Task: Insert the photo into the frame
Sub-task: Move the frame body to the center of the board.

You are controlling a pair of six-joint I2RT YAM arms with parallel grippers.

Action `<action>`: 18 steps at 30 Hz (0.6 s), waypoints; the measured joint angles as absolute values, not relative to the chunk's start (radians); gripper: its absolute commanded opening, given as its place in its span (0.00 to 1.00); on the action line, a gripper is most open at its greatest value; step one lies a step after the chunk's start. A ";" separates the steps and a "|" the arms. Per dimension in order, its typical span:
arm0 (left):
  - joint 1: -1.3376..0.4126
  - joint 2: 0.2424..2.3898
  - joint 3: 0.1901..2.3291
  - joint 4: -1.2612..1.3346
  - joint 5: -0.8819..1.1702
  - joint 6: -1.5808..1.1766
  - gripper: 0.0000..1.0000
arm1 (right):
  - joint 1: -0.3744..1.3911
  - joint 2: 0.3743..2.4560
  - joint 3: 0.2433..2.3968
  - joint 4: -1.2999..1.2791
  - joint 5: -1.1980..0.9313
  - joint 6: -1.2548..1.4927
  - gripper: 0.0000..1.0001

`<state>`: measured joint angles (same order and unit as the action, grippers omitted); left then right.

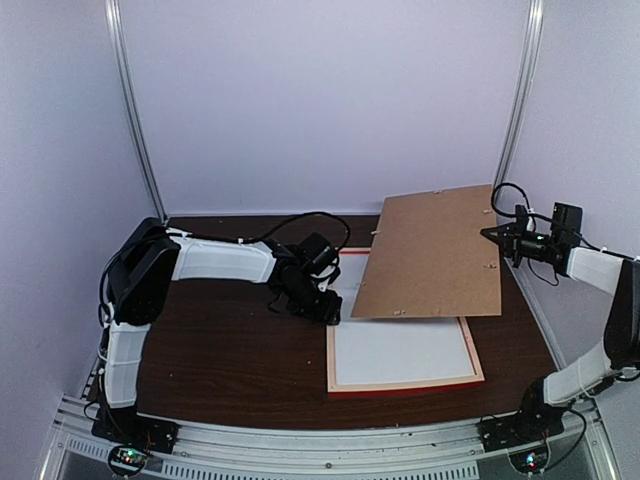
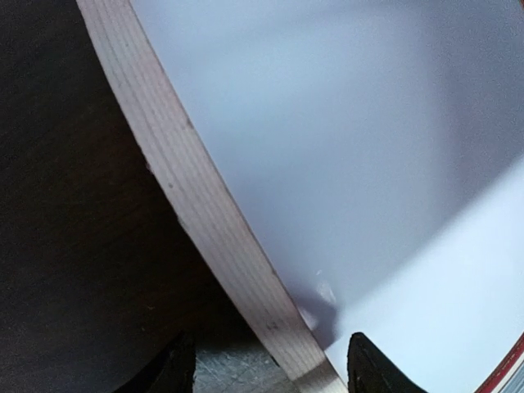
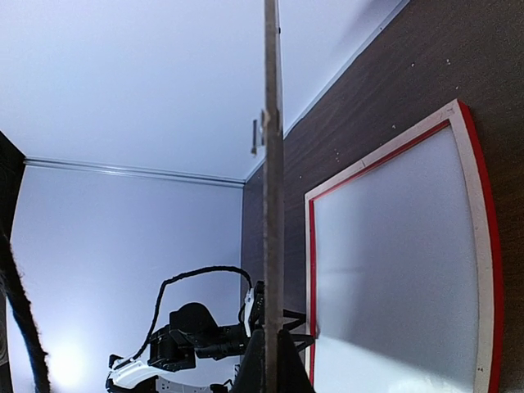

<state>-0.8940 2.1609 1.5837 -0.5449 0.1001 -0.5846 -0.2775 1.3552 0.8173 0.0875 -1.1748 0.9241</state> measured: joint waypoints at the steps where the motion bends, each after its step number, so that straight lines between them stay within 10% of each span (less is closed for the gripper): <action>1: -0.894 2.164 1.586 -0.543 0.096 -0.586 0.59 | -0.278 1.355 0.817 0.088 -1.175 0.925 0.00; 18: -0.914 2.155 1.540 -0.457 0.007 -0.639 0.37 | -0.278 1.353 0.786 0.102 -1.175 0.924 0.00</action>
